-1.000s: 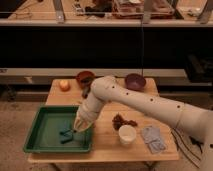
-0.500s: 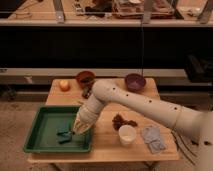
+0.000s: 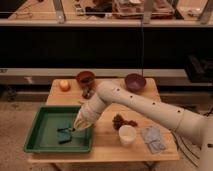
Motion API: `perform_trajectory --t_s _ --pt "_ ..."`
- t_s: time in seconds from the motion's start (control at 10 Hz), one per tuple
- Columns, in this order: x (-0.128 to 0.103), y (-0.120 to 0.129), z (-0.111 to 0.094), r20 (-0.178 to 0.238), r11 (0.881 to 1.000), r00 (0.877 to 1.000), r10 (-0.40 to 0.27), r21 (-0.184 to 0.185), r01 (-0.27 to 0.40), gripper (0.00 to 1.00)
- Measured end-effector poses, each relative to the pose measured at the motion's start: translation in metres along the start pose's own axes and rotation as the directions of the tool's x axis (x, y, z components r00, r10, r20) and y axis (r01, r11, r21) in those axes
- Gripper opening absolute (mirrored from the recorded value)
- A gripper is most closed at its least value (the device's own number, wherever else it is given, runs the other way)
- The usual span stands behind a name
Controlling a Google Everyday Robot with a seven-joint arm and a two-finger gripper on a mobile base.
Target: Place fork in tray
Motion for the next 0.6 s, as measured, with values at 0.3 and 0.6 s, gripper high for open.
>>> perform_trajectory --t_s 0.3,0.6 --pt "0.021 0.001 -0.011 -0.074 0.998 0.995 0.062 0.029 -0.06 0.0" --pt "0.05 0.0 -0.022 -0.134 0.993 0.985 0.108 0.052 -0.102 0.0"
